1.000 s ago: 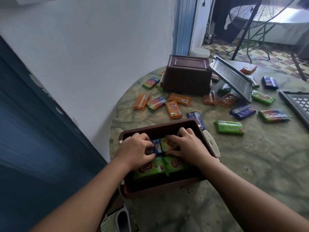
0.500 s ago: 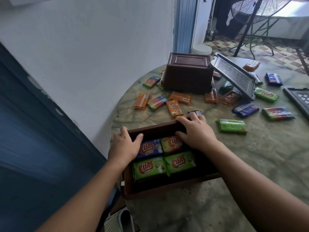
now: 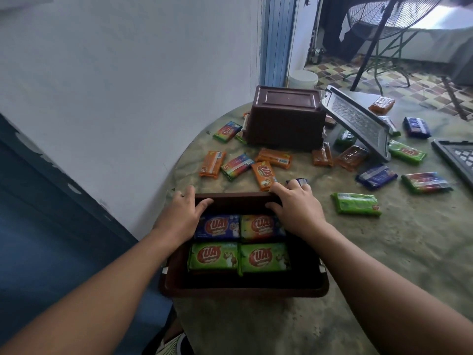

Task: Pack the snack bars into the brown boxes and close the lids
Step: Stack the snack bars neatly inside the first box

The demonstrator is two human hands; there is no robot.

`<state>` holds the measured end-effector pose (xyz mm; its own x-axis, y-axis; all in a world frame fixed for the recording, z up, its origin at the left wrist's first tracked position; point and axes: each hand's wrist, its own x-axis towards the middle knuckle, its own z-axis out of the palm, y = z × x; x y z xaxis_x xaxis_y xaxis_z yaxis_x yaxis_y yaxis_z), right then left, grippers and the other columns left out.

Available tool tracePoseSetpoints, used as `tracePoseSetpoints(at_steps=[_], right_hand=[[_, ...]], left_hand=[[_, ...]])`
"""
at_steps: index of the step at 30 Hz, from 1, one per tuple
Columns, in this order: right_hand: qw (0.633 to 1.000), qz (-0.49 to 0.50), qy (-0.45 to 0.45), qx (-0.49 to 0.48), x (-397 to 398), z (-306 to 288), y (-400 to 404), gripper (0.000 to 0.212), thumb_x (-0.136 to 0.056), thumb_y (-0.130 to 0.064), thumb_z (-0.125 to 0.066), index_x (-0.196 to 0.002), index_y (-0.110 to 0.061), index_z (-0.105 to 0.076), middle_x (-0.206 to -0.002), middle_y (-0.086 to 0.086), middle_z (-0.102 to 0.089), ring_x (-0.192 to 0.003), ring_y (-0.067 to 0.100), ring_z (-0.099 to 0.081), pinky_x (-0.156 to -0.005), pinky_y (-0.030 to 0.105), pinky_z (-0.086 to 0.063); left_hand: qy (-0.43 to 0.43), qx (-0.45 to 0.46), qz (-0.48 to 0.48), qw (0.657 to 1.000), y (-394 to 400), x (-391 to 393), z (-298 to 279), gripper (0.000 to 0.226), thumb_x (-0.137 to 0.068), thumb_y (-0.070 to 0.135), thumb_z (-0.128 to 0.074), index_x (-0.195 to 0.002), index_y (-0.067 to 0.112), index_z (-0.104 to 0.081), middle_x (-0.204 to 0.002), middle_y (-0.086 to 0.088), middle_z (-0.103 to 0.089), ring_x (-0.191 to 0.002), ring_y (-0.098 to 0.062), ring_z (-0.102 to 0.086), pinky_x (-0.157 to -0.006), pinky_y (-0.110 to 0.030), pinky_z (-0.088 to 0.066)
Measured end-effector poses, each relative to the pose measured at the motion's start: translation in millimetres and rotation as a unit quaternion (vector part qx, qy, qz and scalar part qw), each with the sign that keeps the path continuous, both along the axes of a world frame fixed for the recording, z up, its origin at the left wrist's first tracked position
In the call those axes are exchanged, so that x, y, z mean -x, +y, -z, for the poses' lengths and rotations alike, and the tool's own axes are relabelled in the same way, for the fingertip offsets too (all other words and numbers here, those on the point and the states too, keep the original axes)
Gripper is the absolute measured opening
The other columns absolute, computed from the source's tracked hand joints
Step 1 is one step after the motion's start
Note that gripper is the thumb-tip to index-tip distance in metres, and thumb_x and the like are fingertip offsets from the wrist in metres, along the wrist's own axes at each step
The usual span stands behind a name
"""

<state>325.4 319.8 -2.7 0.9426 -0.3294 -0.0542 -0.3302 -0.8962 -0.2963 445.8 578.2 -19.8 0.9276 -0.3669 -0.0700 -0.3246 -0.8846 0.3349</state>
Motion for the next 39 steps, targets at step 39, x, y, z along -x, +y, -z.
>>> tracePoseSetpoints(at_steps=[39], right_hand=[[0.976, 0.164, 0.043, -0.136, -91, -20, -16, 0.077, -0.094, -0.077, -0.017, -0.128, -0.028, -0.065, -0.136, 0.009, -0.063, -0.127, 0.036, -0.054, -0.103, 0.047, -0.044]], left_hand=[[-0.064, 0.022, 0.157, 0.985, -101, -101, -27, 0.033, -0.1, 0.05, -0.049, -0.095, 0.02, -0.062, -0.098, -0.003, -0.063, -0.092, -0.024, -0.059, -0.075, -0.037, -0.048]])
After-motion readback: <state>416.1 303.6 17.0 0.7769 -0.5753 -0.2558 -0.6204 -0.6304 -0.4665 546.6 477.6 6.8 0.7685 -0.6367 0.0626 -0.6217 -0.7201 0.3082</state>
